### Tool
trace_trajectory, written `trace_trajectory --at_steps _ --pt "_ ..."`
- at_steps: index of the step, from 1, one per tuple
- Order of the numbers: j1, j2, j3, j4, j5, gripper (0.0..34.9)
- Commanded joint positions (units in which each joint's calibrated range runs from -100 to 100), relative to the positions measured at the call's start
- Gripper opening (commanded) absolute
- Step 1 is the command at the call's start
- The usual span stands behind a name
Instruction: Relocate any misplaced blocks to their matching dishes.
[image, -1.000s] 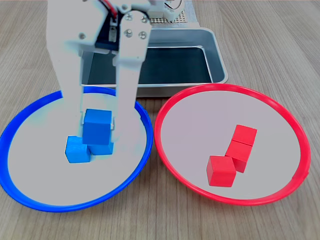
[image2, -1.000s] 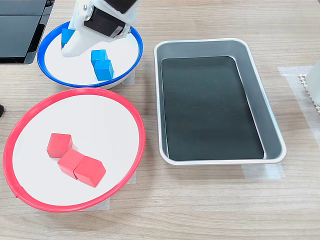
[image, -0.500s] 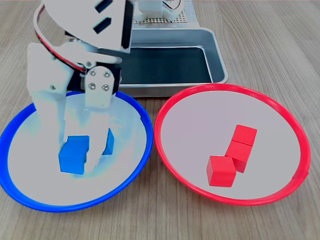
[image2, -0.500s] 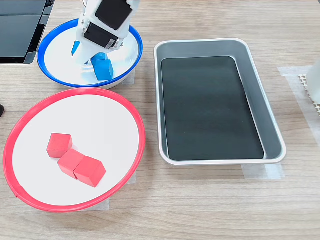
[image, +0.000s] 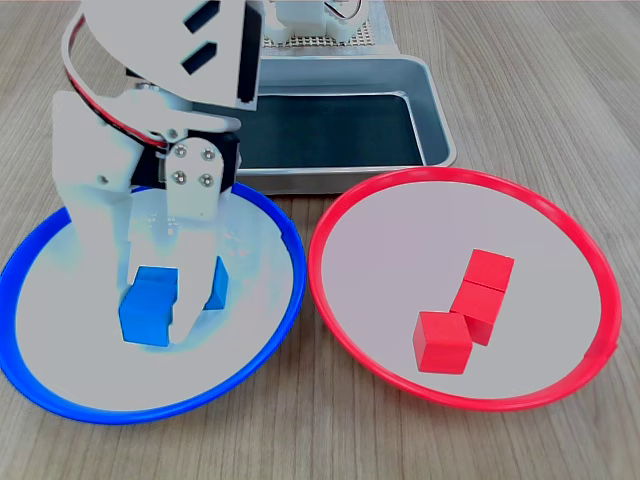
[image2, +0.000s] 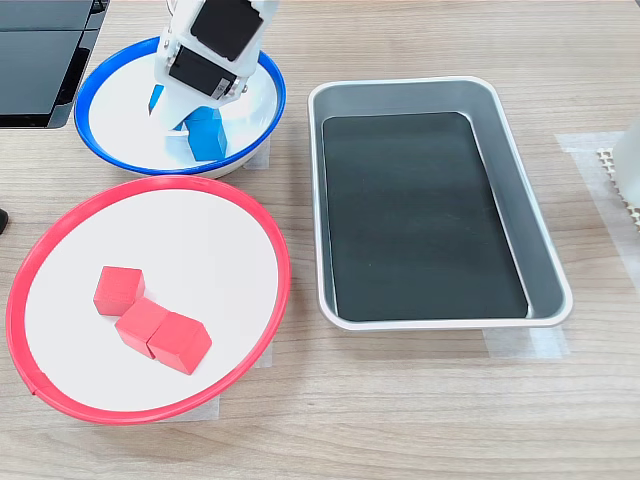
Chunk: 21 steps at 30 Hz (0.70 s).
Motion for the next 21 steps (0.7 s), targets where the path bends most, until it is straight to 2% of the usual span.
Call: trace_trajectory --at_steps 1,9,15,21 --pt "-0.12 -0.20 -0.61 0.61 -0.44 7.3" --pt "-0.69 -1.48 -0.06 0.78 -2.15 13.0" --pt "-1.35 -8.81 3.58 1.77 -3.13 12.8" --pt "-2.29 -26.72 15.69 2.34 -4.79 11.2"
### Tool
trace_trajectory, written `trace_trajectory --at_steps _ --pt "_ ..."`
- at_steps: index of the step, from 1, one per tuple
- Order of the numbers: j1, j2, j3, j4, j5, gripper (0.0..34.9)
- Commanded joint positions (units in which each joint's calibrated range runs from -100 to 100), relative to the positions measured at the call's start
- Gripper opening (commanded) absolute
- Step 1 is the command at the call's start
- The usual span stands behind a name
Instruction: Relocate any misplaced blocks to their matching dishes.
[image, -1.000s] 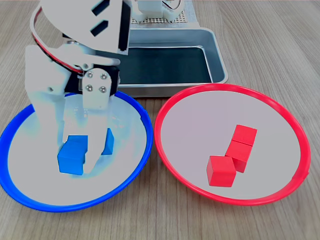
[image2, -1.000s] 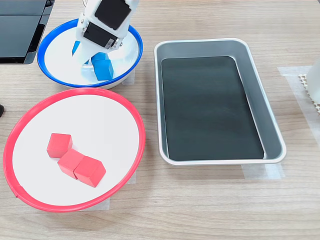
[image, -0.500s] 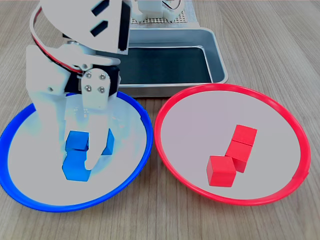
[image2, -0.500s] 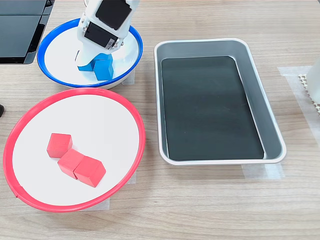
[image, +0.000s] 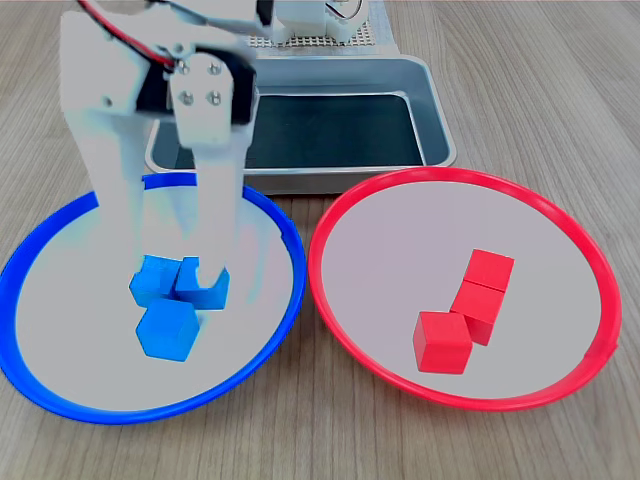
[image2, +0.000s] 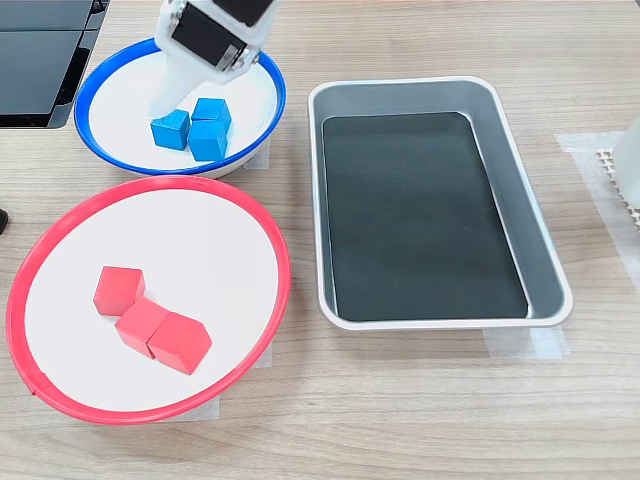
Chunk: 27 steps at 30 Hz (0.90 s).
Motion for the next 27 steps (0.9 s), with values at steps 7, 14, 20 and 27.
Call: trace_trajectory --at_steps 7,14,20,27 --pt "-4.63 -42.34 31.83 0.63 -5.42 0.4" --pt "-9.34 -69.03 54.22 3.03 -16.61 0.4" --pt "-12.16 -79.27 60.23 6.58 -26.52 0.4" --pt "-12.07 -81.57 60.96 6.49 -36.92 0.4"
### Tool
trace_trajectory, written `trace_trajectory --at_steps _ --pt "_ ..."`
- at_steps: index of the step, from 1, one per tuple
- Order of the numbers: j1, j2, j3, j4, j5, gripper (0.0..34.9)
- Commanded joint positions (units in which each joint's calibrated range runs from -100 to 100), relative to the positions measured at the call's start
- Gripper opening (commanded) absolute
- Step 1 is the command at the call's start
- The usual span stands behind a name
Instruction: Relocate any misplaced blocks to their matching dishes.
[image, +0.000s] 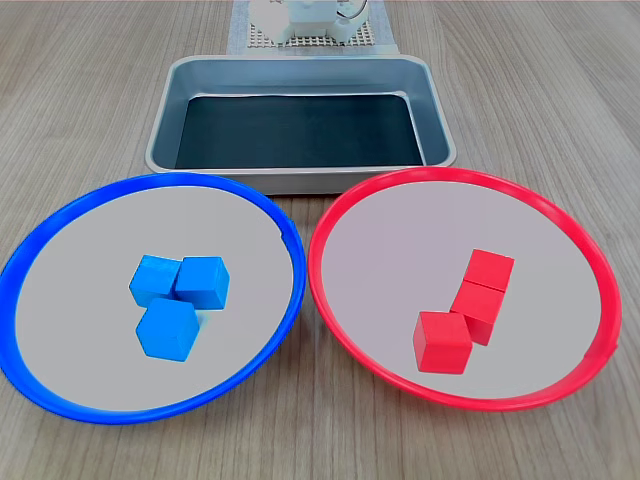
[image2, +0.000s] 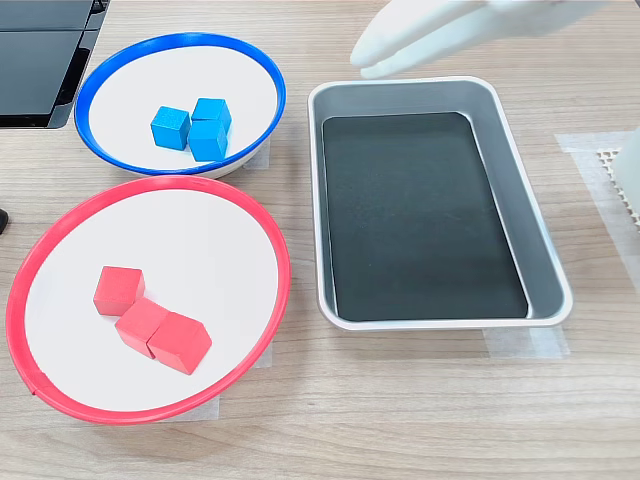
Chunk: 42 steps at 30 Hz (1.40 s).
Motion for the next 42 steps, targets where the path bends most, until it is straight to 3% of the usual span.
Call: trace_trajectory --at_steps 1,11,25,42 --pt "0.50 -2.12 0.34 -0.19 -6.06 0.4" --pt "2.95 -9.62 4.16 3.85 -16.70 0.4" --pt "3.23 -21.48 8.81 14.00 -16.90 1.9" --pt "3.23 -36.83 25.65 17.47 -17.05 1.6"
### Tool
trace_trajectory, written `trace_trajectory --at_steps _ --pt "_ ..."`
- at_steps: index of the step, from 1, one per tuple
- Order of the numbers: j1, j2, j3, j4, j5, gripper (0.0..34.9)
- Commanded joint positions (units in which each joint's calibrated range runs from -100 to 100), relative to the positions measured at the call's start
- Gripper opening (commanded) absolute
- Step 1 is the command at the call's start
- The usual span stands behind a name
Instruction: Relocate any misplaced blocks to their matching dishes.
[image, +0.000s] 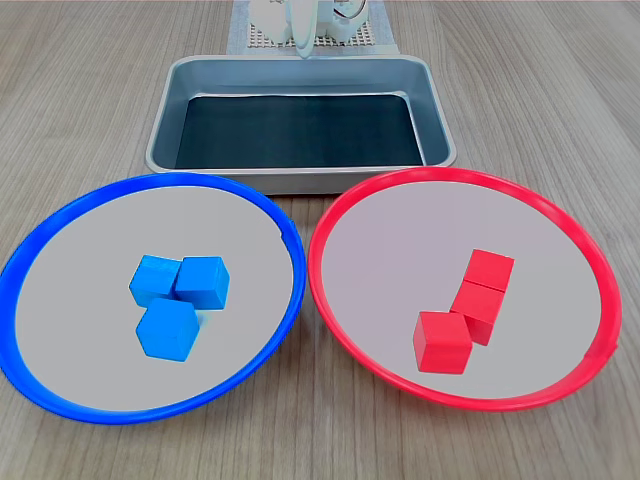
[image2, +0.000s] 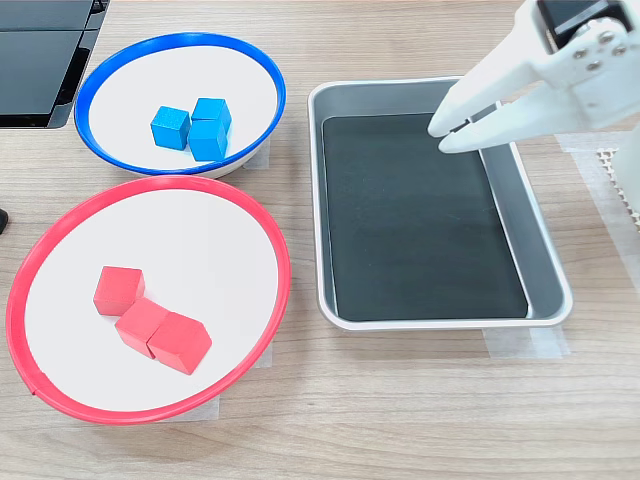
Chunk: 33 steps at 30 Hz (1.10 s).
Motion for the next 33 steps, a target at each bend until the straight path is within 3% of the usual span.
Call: trace_trajectory --at_steps 1,33 --pt "-0.22 -0.60 0.97 0.26 -0.34 1.6" --pt "-0.88 -0.60 7.79 -2.55 -1.51 0.4"
